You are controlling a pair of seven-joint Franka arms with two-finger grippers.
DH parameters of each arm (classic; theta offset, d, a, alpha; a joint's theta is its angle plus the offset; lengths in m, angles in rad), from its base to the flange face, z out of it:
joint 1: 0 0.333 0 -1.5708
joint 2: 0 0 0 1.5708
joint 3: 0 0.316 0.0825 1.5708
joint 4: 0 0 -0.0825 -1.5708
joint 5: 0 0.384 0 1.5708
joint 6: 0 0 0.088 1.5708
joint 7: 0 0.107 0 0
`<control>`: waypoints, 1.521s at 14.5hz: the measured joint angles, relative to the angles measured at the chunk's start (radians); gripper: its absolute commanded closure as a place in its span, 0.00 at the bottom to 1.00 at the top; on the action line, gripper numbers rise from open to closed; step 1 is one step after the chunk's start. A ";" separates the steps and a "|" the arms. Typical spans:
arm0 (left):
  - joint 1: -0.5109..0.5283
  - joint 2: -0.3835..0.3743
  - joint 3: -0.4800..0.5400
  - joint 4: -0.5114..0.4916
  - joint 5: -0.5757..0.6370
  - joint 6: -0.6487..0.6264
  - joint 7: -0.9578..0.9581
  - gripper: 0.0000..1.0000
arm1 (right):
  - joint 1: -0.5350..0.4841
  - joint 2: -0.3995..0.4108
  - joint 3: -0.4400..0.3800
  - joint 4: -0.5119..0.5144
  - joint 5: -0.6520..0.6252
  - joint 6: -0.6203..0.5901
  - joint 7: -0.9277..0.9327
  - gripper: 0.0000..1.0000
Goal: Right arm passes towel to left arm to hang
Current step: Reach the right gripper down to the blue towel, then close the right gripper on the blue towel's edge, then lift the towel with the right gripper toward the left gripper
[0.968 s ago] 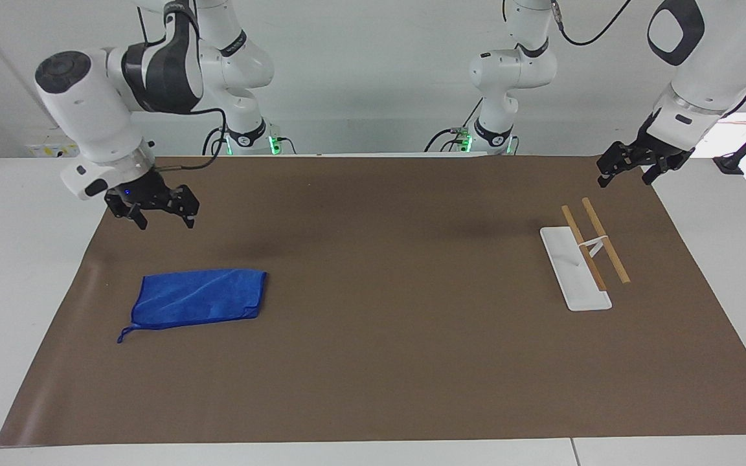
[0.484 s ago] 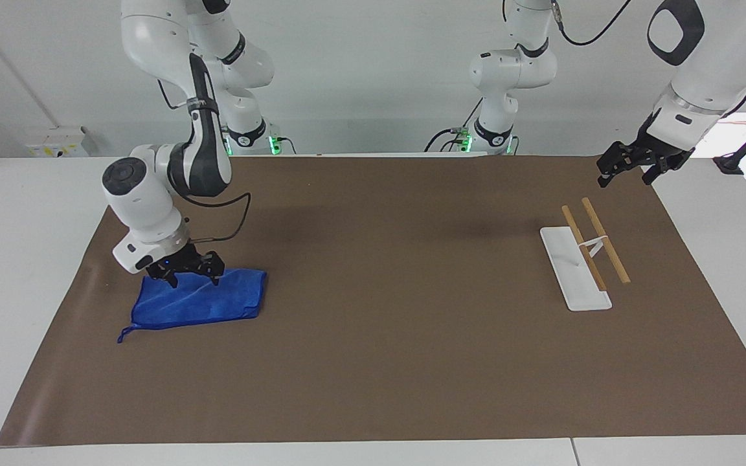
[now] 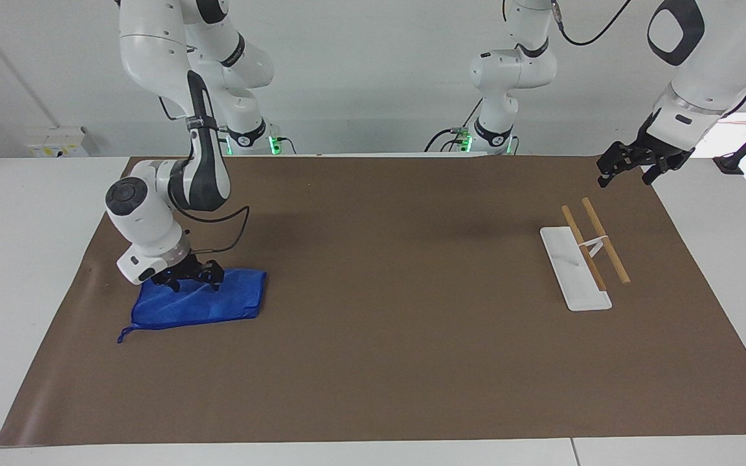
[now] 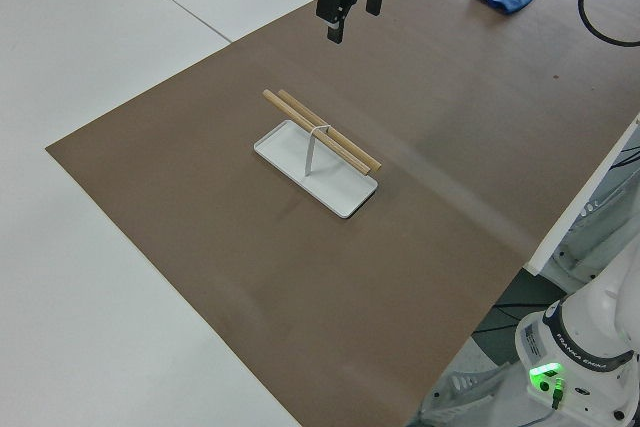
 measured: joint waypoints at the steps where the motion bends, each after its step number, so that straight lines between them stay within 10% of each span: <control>1: 0.000 0.000 0.000 0.000 0.000 0.000 0.000 0.00 | 0.000 0.001 0.000 -0.001 0.000 0.000 0.000 0.12; 10: 0.000 0.000 0.000 0.000 0.000 0.000 0.000 0.00 | 0.001 0.015 0.000 -0.002 0.000 0.003 0.000 0.25; 15: 0.000 0.000 0.000 0.000 0.000 0.000 0.000 0.00 | 0.002 0.027 0.001 -0.002 0.000 0.008 0.000 1.00; 22: 0.000 0.000 0.000 0.000 0.000 0.000 0.000 0.00 | 0.014 0.026 0.003 0.051 0.000 -0.074 -0.001 1.00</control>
